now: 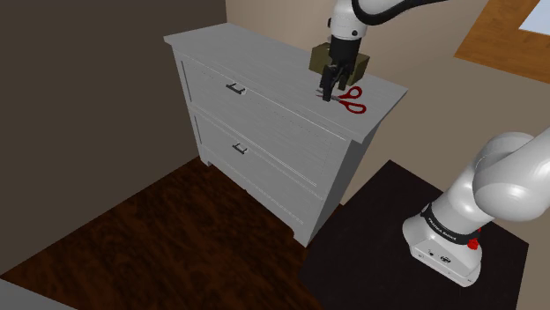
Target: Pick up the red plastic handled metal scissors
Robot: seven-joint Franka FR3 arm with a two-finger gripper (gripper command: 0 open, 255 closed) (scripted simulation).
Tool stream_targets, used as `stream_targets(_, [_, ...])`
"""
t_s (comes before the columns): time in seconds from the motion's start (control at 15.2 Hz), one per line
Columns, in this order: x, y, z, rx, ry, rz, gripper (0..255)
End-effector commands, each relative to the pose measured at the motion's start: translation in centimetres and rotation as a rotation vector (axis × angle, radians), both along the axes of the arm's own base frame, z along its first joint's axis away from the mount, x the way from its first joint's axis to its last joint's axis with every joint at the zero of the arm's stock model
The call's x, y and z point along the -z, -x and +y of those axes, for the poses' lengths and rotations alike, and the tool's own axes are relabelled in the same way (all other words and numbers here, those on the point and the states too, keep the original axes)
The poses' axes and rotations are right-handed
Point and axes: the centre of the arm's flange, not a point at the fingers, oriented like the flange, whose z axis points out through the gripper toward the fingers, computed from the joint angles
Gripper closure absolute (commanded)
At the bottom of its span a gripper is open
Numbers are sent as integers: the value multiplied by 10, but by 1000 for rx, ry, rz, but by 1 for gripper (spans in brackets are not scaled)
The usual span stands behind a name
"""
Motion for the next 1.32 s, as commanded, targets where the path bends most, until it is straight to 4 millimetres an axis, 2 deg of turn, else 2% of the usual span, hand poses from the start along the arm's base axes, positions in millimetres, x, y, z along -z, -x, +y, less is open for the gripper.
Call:
stream_targets(0.0, [3,0,0,0,0,0,0])
stream_targets(0.07, [4,0,0,0,0,0,255])
stream_targets(0.66, [3,0,0,0,0,0,255])
stream_targets(1.25, [-44,0,0,0,0,0,255])
